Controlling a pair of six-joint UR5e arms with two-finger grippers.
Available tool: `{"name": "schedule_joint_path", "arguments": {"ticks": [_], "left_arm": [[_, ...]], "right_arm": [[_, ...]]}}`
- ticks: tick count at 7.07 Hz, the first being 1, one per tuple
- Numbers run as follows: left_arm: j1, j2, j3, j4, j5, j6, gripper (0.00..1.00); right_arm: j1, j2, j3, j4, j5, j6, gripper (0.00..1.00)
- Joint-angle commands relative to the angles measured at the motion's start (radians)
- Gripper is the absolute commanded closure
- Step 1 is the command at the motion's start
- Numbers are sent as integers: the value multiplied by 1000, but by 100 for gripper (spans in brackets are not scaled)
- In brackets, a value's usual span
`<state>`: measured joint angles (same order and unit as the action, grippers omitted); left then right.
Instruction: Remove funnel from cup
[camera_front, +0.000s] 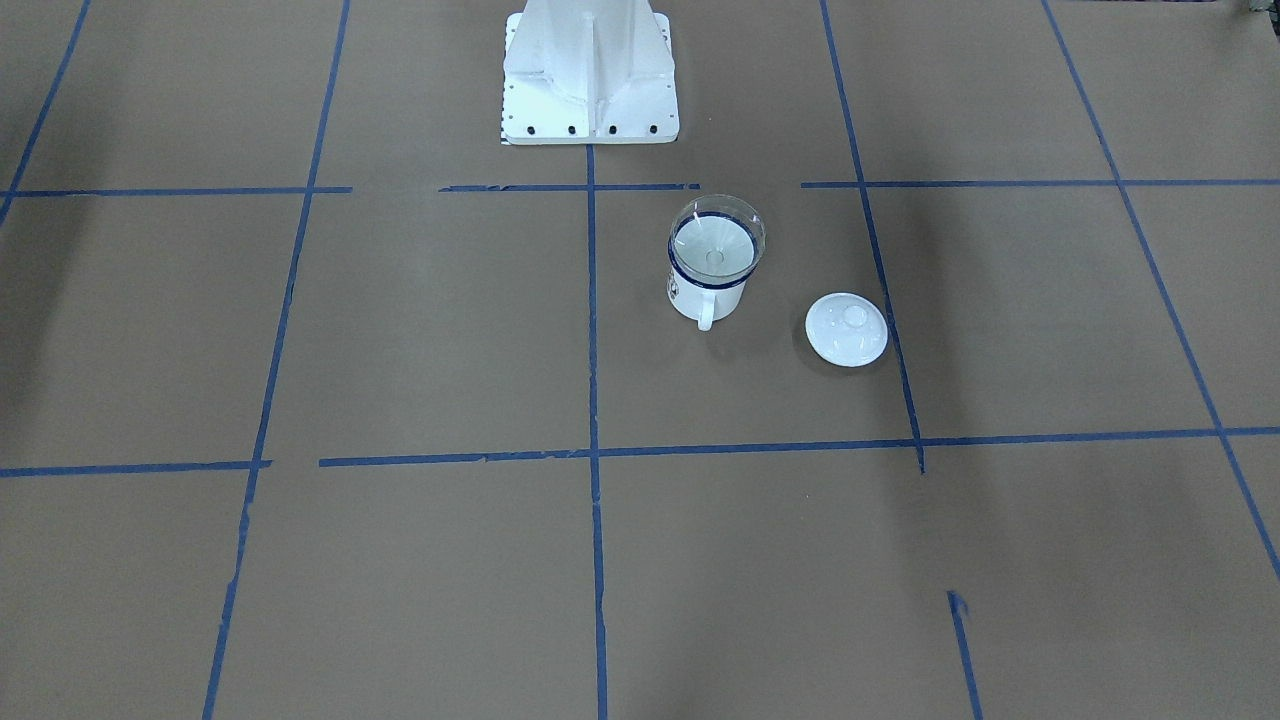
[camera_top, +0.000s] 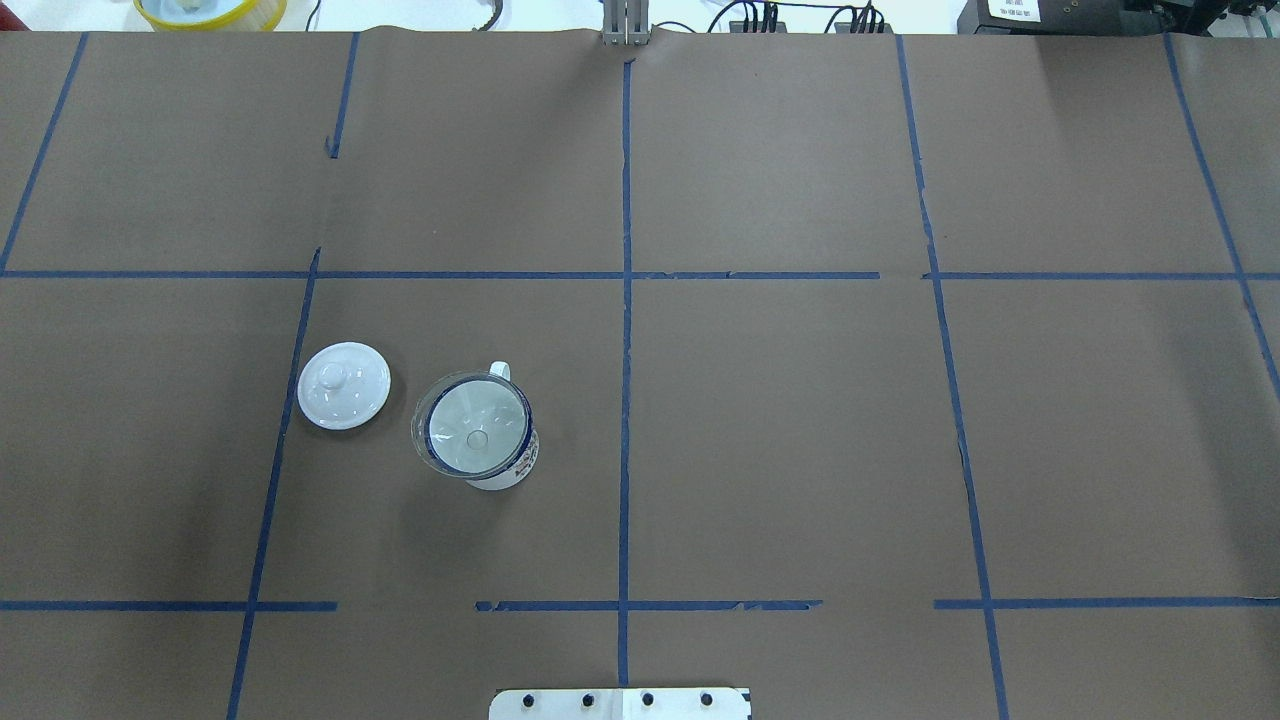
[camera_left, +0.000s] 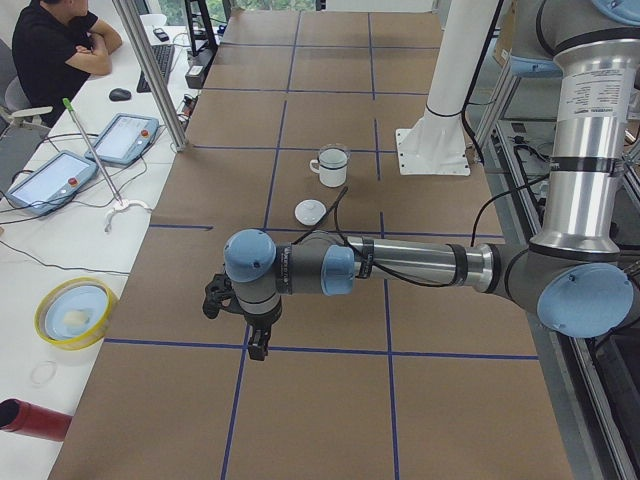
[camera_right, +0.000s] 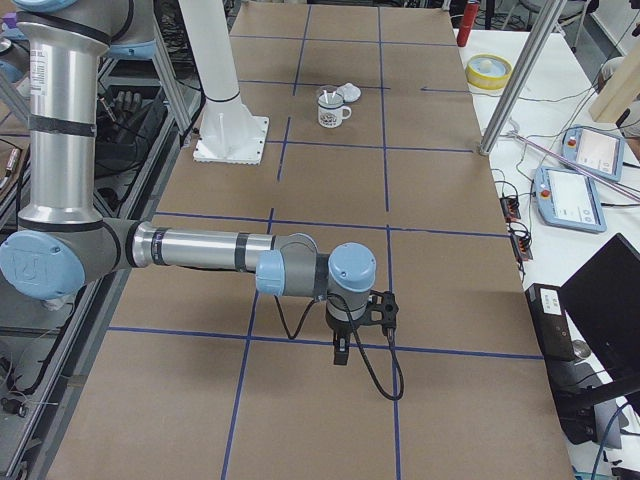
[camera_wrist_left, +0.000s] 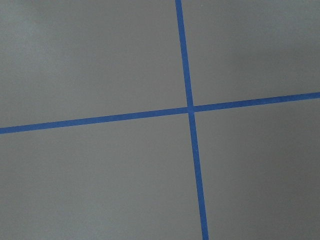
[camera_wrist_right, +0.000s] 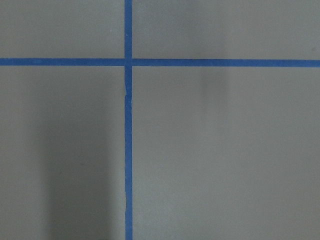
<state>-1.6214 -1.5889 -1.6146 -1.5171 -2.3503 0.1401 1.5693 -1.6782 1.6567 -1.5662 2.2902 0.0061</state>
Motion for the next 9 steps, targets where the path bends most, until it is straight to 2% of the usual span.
{"name": "schedule_joint_path", "arguments": {"ticks": [1, 3, 4, 5, 7, 8, 9], "left_arm": [[0, 0, -5, 0, -4, 0, 0], [5, -43, -25, -11, -38, -29, 0], [11, -124, -54, -14, -23, -169, 0], [81, -126, -161, -11, -23, -268, 0], [262, -150, -348, -12, 49, -541, 0], [356, -187, -407, -14, 65, -650, 0], [470, -268, -430, -8, 121, -788, 0]], "right_arm": [[0, 0, -1, 0, 0, 0, 0], [0, 0, 0, 0, 0, 0, 0], [0, 0, 0, 0, 0, 0, 0], [0, 0, 0, 0, 0, 0, 0], [0, 0, 0, 0, 0, 0, 0], [0, 0, 0, 0, 0, 0, 0], [0, 0, 0, 0, 0, 0, 0]]}}
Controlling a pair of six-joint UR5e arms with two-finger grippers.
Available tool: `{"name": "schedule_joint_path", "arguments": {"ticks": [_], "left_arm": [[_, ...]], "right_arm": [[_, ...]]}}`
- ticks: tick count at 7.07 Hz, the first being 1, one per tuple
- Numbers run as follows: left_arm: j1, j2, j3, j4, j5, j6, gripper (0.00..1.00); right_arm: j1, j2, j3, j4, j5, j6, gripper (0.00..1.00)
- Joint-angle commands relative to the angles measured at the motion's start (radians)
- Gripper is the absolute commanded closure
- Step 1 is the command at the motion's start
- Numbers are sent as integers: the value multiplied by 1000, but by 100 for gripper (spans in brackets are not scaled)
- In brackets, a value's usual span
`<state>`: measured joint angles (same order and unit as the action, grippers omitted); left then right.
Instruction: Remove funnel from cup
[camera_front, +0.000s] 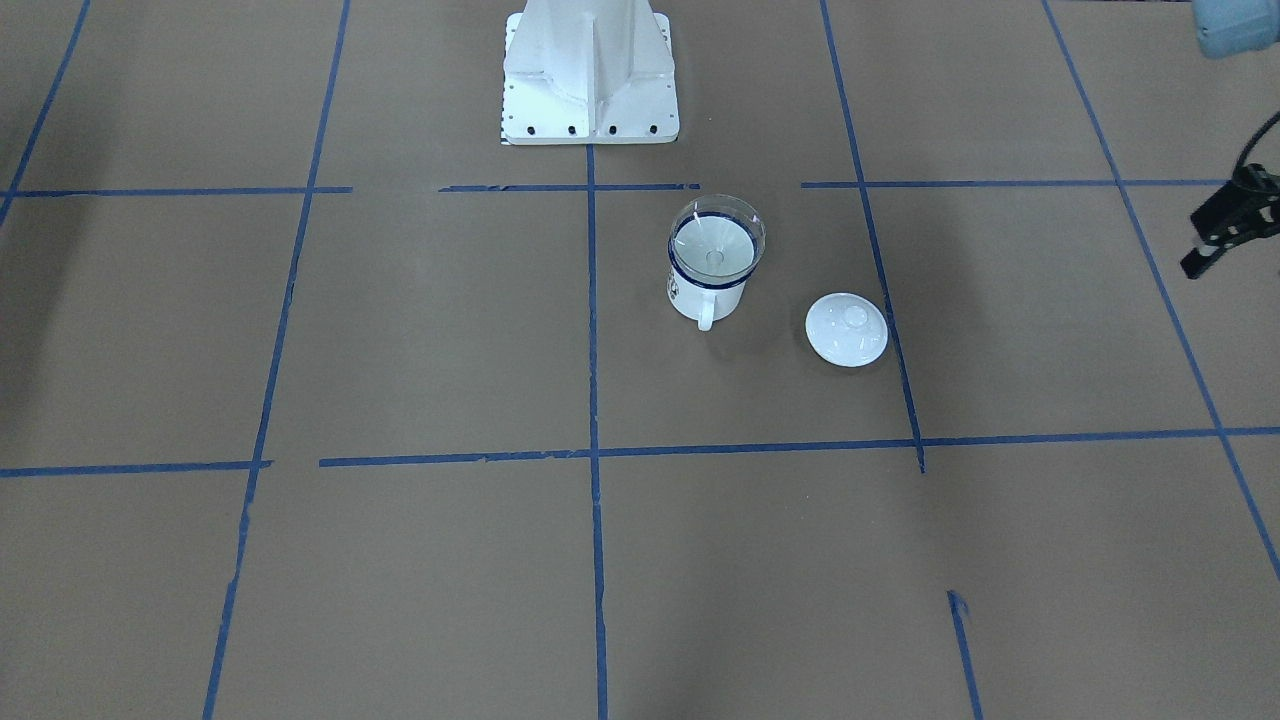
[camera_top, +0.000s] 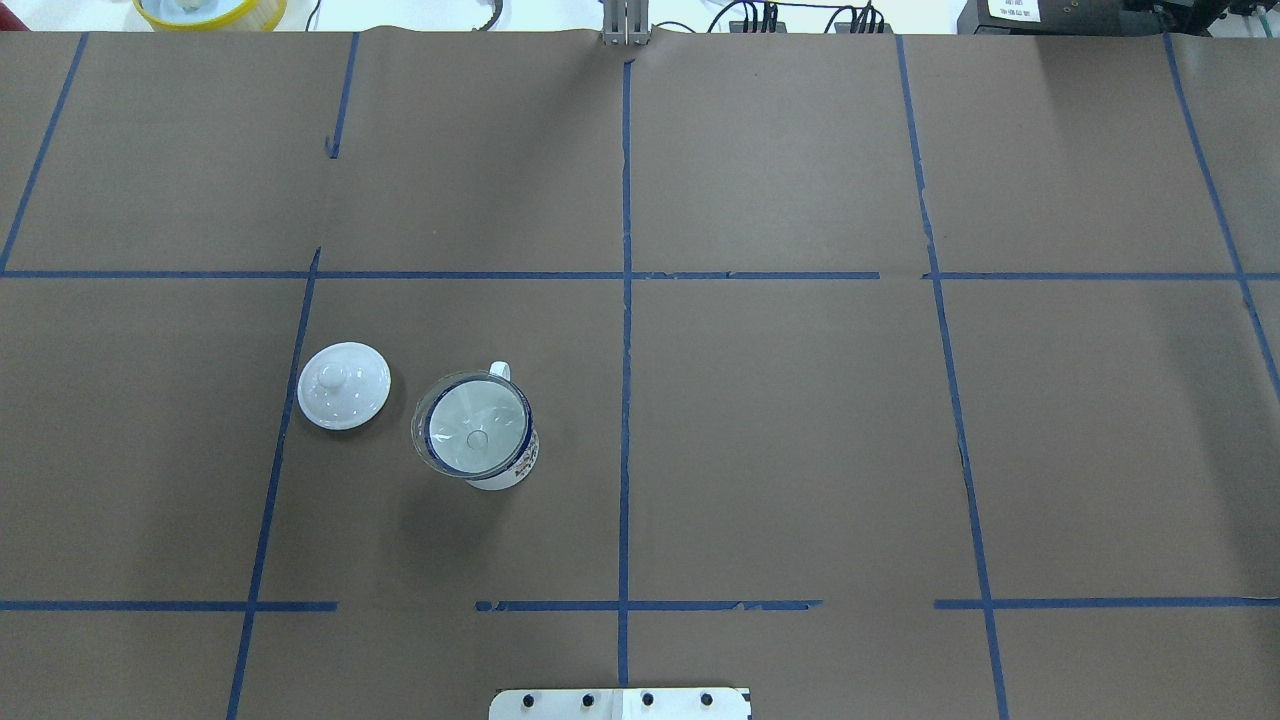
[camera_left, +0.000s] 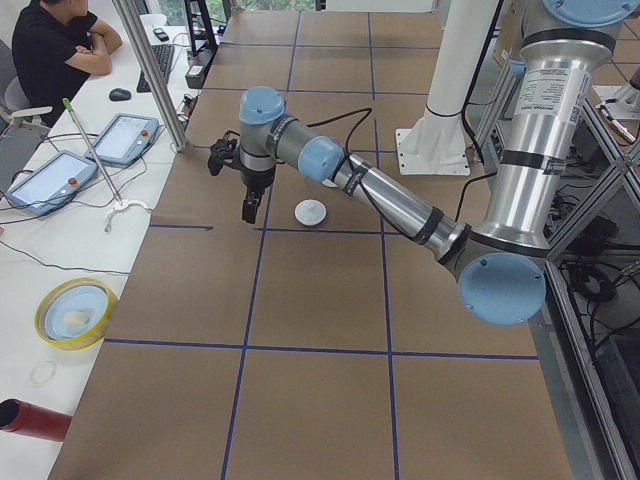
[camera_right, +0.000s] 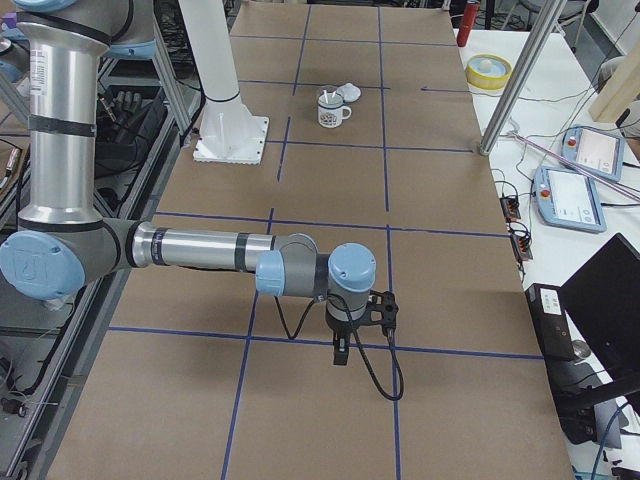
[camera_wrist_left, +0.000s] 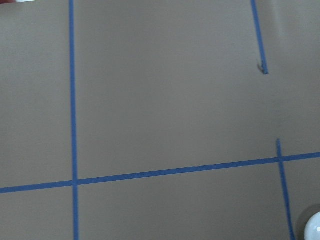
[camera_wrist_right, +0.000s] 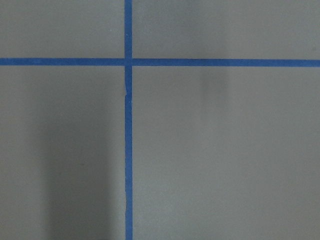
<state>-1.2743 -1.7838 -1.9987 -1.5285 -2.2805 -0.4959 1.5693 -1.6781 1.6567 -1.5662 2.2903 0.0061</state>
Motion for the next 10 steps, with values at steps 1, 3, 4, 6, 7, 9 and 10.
{"name": "schedule_joint_path", "arguments": {"ticks": [1, 3, 4, 6, 7, 9, 10], "left_arm": [[200, -87, -75, 4, 117, -215, 0], [396, -178, -104, 11, 241, -445, 0], [489, -233, -100, 65, 319, -487, 0], [638, -320, -91, 134, 361, -661, 0], [718, -345, -66, 136, 477, -709, 0], [760, -414, 50, 134, 493, -713, 0], [779, -414, 64, 133, 495, -713, 5]], "right_arm": [[0, 0, 0, 0, 0, 0, 0], [0, 0, 0, 0, 0, 0, 0], [0, 0, 0, 0, 0, 0, 0], [0, 0, 0, 0, 0, 0, 0], [0, 0, 0, 0, 0, 0, 0], [0, 0, 0, 0, 0, 0, 0], [0, 0, 0, 0, 0, 0, 0]]}}
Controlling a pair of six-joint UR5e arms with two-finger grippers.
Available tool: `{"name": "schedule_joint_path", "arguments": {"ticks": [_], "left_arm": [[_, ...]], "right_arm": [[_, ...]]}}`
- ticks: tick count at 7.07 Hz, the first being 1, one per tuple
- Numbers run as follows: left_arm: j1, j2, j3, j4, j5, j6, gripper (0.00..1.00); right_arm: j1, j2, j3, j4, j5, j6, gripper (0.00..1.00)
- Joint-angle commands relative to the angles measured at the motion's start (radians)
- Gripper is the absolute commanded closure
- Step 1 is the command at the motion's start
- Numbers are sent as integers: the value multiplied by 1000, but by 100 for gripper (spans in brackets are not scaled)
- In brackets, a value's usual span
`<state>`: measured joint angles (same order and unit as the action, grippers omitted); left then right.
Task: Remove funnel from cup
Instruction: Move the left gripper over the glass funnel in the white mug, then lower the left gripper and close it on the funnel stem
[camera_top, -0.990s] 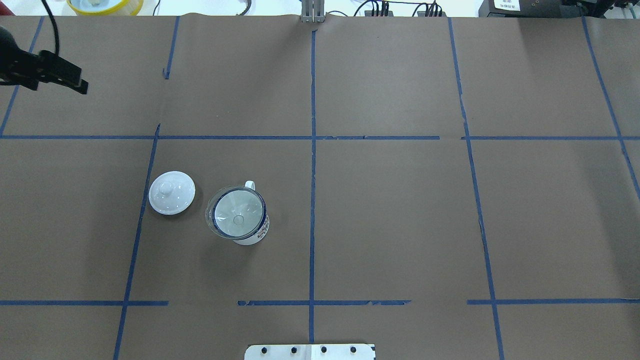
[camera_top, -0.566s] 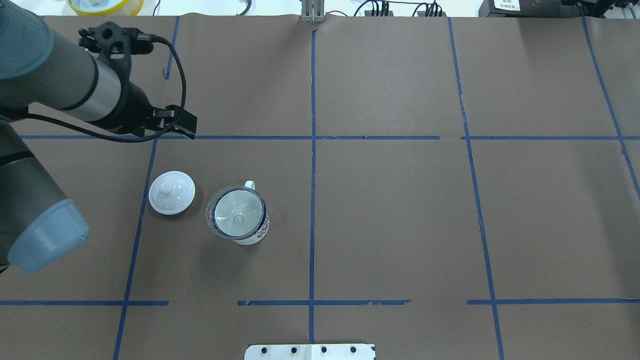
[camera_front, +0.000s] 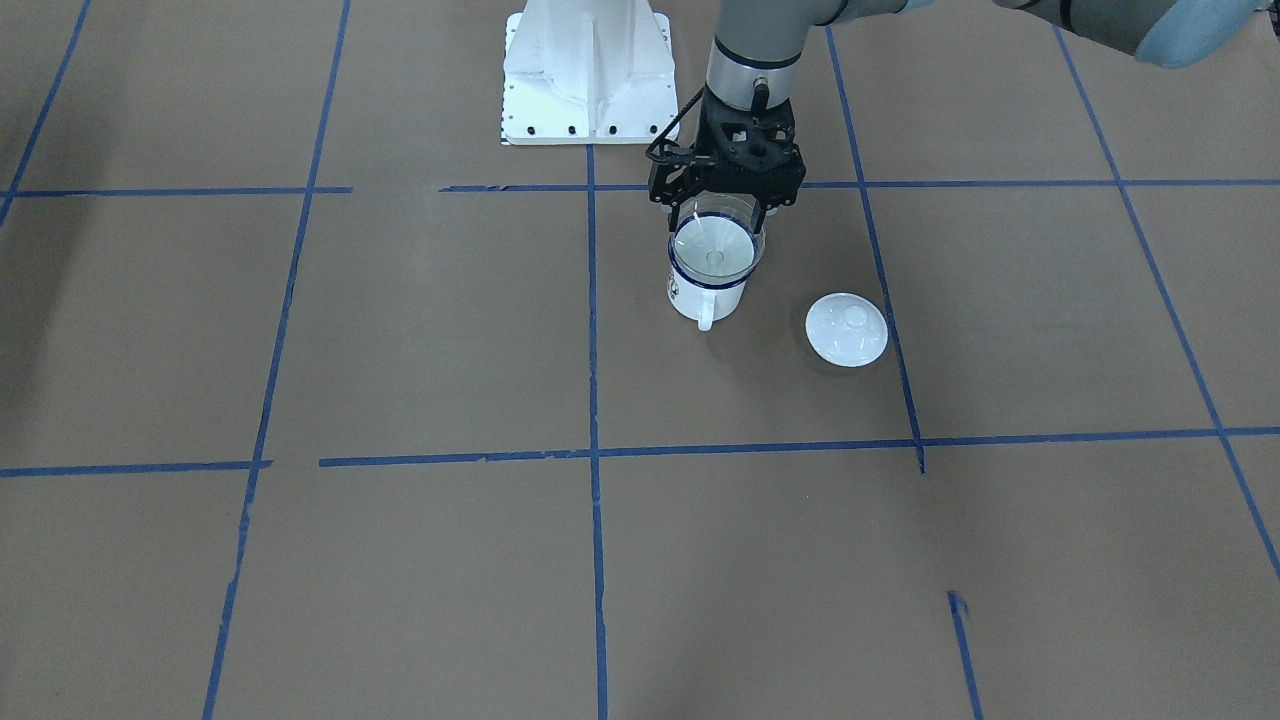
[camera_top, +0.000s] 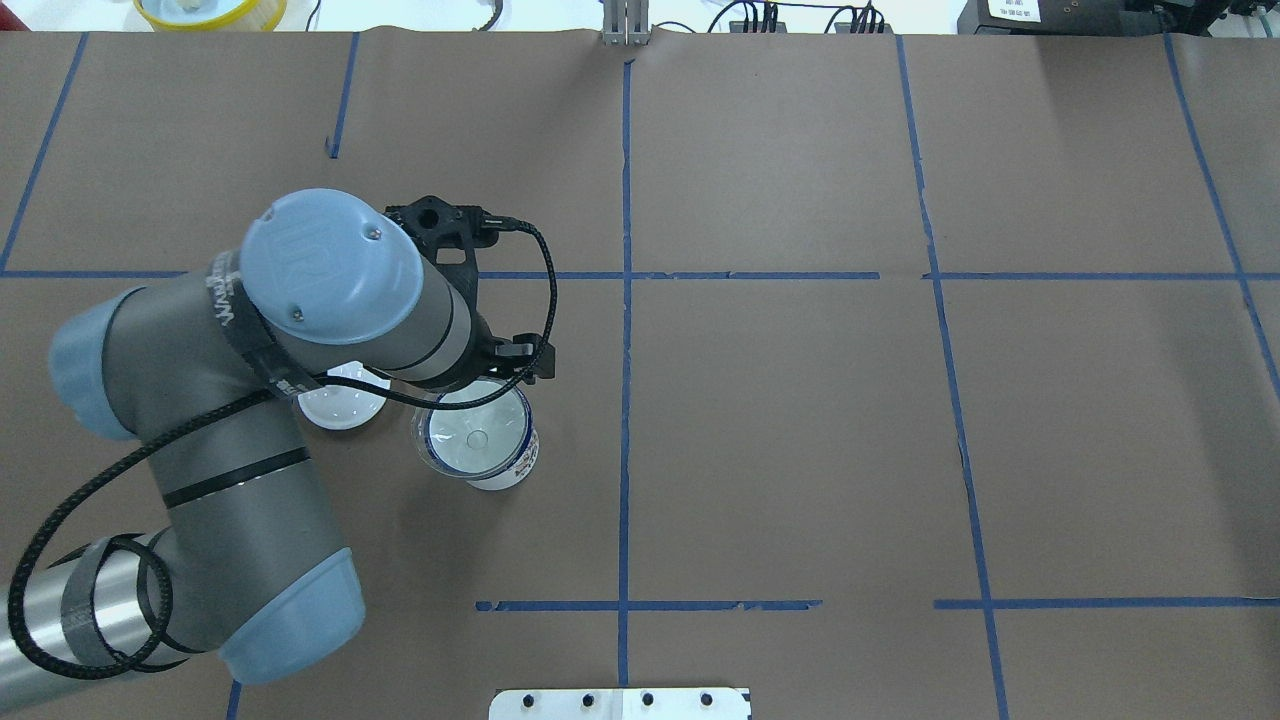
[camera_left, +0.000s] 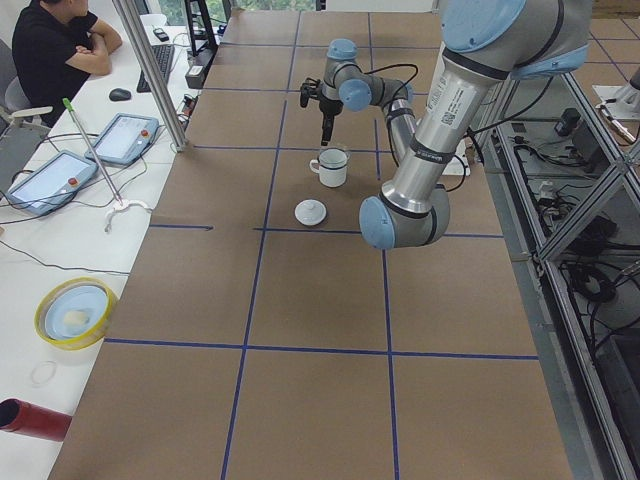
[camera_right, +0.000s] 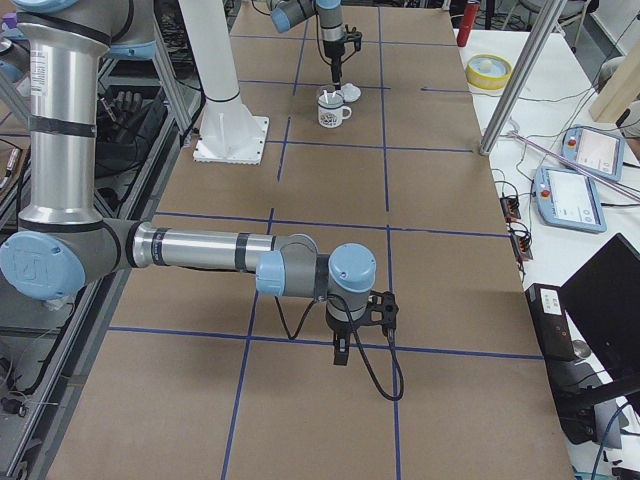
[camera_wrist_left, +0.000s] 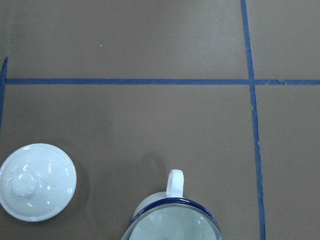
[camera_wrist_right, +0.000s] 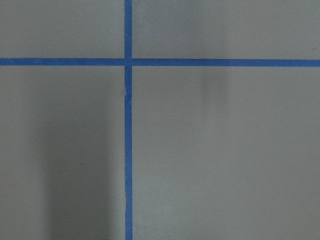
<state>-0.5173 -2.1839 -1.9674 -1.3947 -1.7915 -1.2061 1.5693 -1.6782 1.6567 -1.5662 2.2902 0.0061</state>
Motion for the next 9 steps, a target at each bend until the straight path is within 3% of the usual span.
{"name": "schedule_joint_path", "arguments": {"ticks": [1, 4, 5, 7, 8, 9], "left_arm": [[35, -16, 63, -7, 4, -3, 14], [54, -14, 117, -75, 3, -1, 40], [54, -17, 117, -75, 1, -3, 54], [53, -11, 107, -75, 6, -1, 92], [53, -10, 102, -73, 4, -1, 100], [53, -16, 99, -73, 1, -3, 100]], "right_arm": [[0, 0, -2, 0, 0, 0, 0], [0, 0, 0, 0, 0, 0, 0], [0, 0, 0, 0, 0, 0, 0], [0, 0, 0, 0, 0, 0, 0], [0, 0, 0, 0, 0, 0, 0], [0, 0, 0, 0, 0, 0, 0]]}}
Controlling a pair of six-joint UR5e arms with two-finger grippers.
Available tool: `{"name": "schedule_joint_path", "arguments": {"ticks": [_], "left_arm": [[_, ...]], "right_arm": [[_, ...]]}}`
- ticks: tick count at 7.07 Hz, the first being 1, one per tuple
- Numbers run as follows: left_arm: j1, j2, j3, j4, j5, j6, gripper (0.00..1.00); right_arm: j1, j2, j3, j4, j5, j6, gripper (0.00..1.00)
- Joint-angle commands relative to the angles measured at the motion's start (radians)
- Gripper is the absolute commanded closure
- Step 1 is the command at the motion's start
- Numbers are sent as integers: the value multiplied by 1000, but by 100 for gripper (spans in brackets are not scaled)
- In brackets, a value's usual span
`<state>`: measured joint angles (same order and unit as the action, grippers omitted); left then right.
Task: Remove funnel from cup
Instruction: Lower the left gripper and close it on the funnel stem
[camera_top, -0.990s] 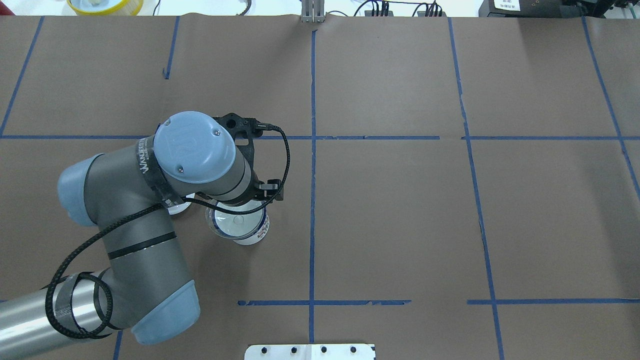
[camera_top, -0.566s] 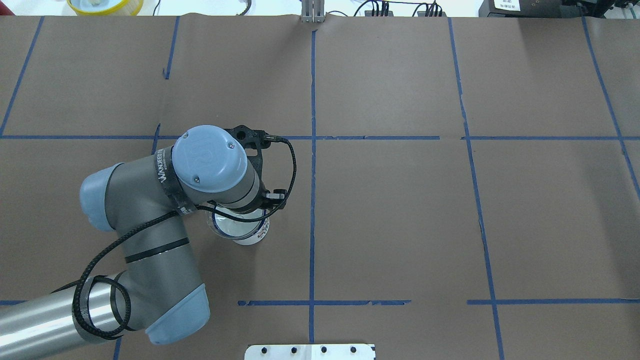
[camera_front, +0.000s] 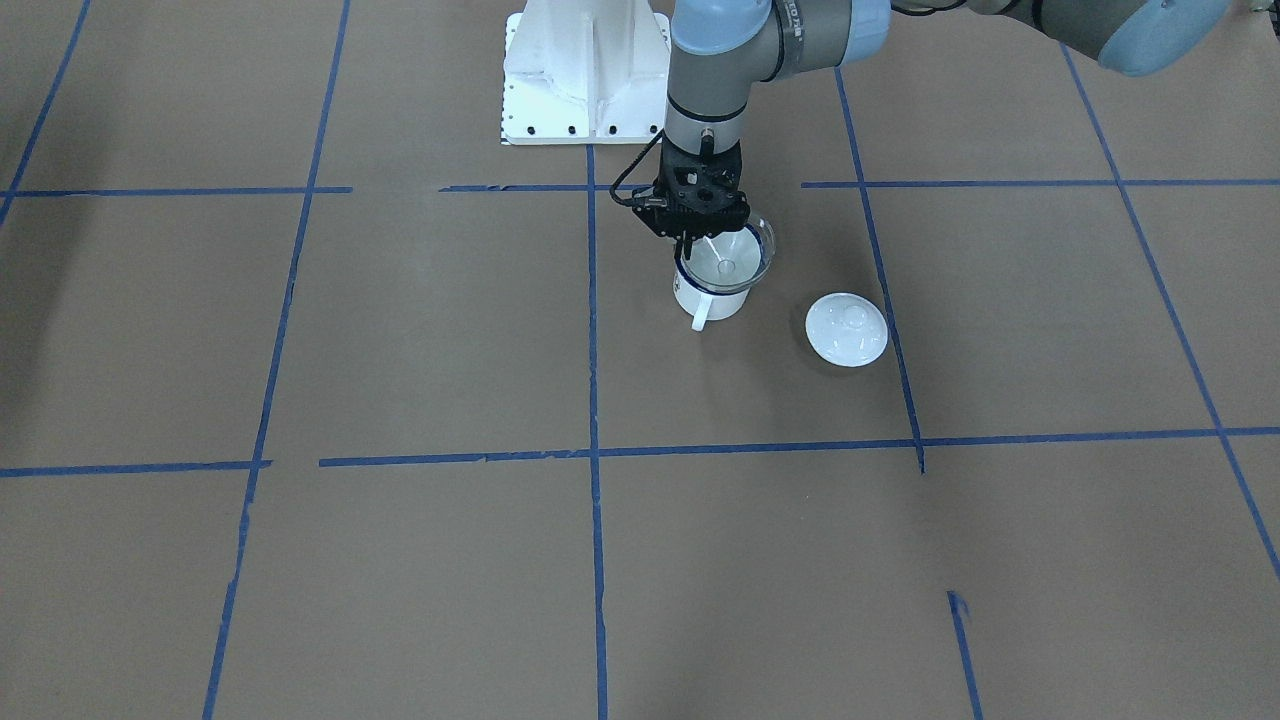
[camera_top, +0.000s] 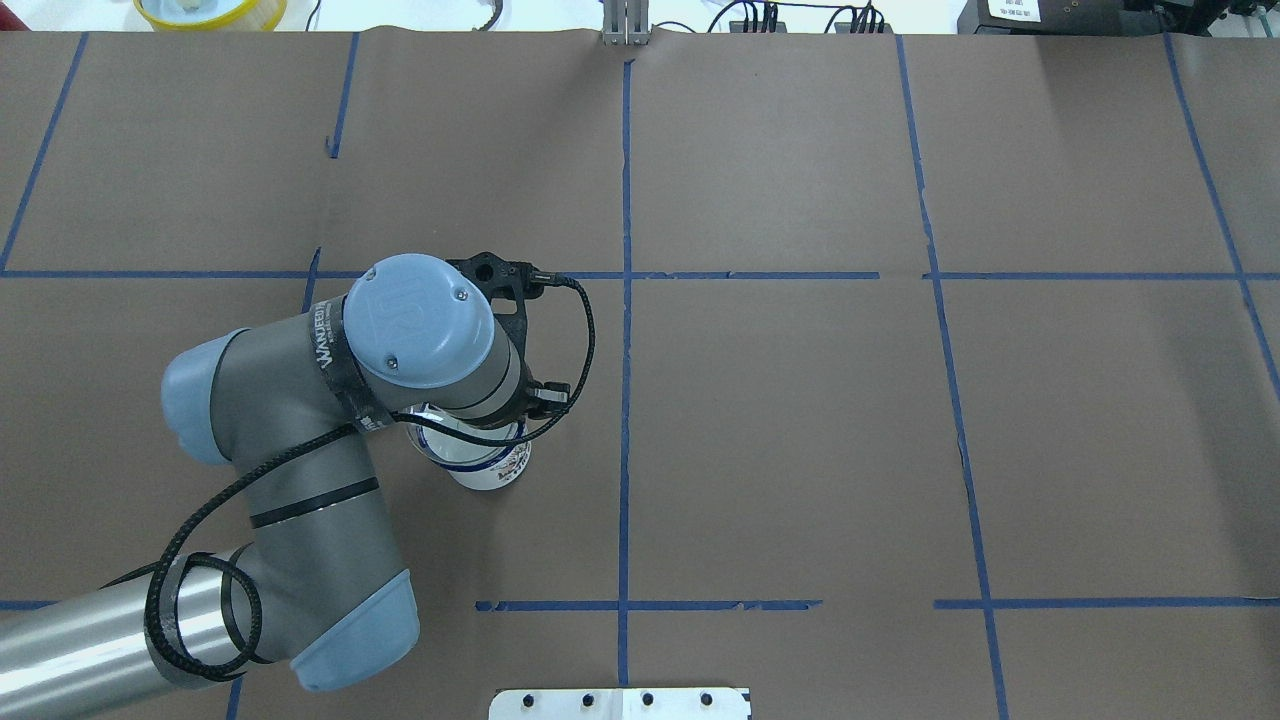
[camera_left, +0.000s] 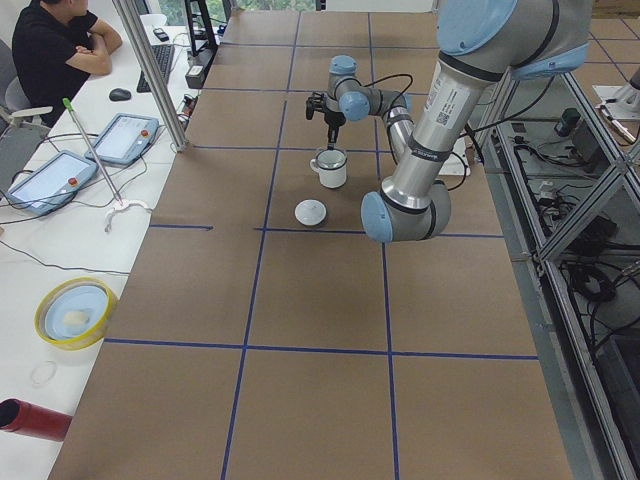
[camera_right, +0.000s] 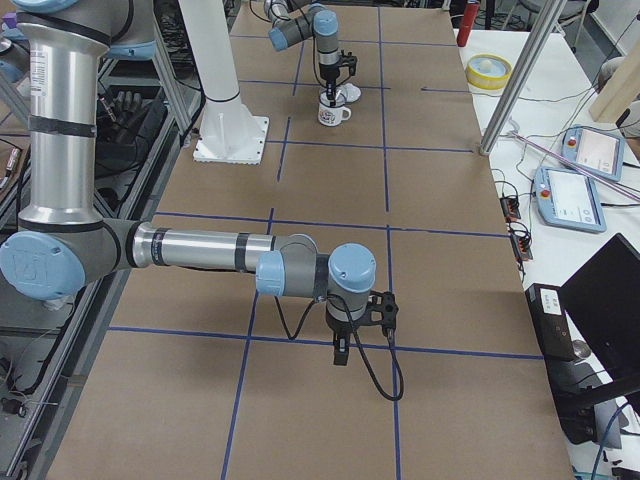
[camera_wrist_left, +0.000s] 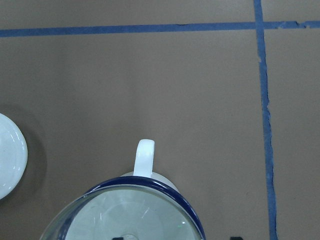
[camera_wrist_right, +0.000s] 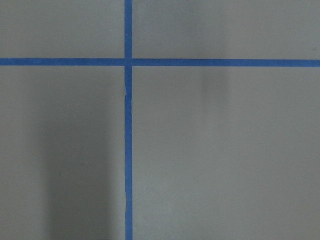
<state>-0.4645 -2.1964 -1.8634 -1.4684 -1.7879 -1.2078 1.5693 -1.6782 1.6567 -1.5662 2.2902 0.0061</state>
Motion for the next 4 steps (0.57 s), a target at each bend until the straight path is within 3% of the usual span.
{"name": "schedule_joint_path", "arguments": {"ticks": [1, 4], "left_arm": [[-2, -3, -34, 6, -2, -1, 100], [-32, -3, -204, 120, -10, -1, 100]], "right_arm": [[0, 0, 0, 0, 0, 0, 0], [0, 0, 0, 0, 0, 0, 0]]}}
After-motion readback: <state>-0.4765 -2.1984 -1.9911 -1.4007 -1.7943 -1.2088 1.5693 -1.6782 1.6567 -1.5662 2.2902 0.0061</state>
